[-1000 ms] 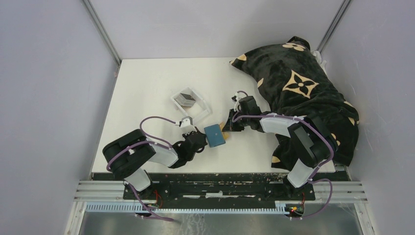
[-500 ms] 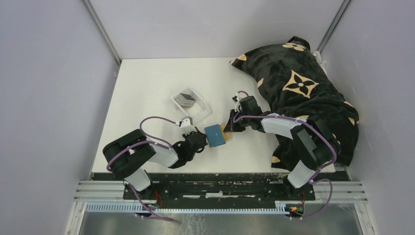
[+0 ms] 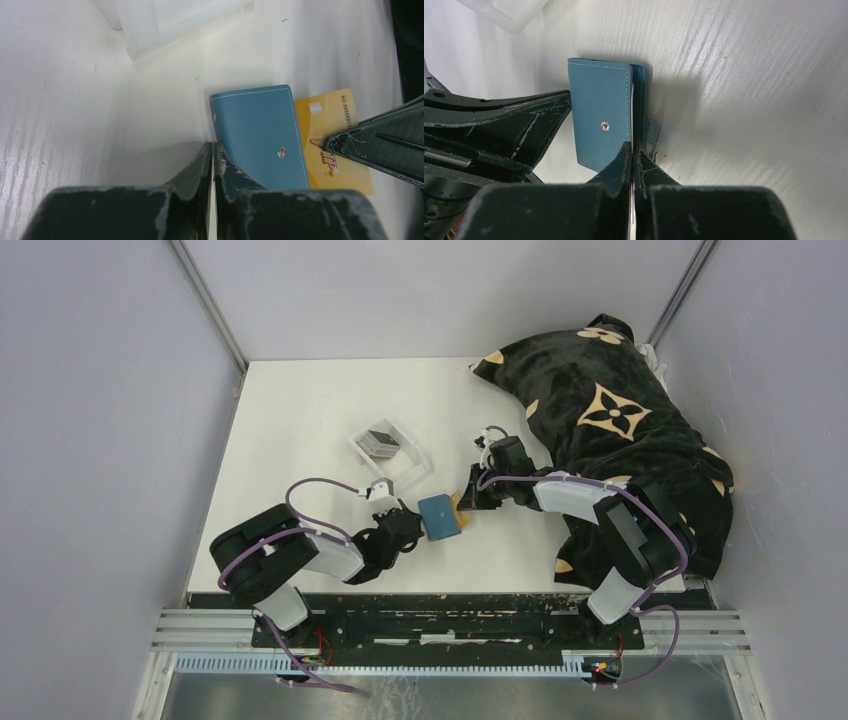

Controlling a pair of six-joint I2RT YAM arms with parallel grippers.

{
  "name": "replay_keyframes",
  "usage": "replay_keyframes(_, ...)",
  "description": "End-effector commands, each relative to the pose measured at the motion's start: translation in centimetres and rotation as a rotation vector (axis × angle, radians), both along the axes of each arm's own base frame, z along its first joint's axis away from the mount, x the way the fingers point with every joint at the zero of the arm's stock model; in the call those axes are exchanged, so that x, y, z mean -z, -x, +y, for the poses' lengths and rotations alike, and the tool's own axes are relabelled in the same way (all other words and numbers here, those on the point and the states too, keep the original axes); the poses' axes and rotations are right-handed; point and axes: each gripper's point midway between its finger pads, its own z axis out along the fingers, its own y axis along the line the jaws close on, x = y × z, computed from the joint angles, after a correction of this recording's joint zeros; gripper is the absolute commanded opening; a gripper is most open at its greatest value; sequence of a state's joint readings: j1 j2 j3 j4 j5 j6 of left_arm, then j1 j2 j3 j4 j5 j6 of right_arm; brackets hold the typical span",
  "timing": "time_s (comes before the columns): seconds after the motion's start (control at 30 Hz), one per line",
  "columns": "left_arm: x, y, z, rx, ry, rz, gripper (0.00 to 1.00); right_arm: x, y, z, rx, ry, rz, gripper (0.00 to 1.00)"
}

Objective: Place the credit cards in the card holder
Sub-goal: Open the card holder at the center of the board.

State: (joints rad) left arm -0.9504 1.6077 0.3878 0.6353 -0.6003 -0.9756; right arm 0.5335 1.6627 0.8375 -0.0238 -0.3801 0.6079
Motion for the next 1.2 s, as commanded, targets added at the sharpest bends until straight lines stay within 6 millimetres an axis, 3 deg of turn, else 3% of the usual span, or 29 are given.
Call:
replay_keyframes(0.0,2.2,1.2,1.1,0.012,-0.071,0.055,0.11,-3.0,-1.5,0.8,0.003,-0.052,-0.083,0.01)
replay_keyframes(1.17,2.6,1.4,1.3,0.012,-0.074,0.067,0.11,-4.0,-1.5,1.1,0.005,-0.058,-0.102,0.01)
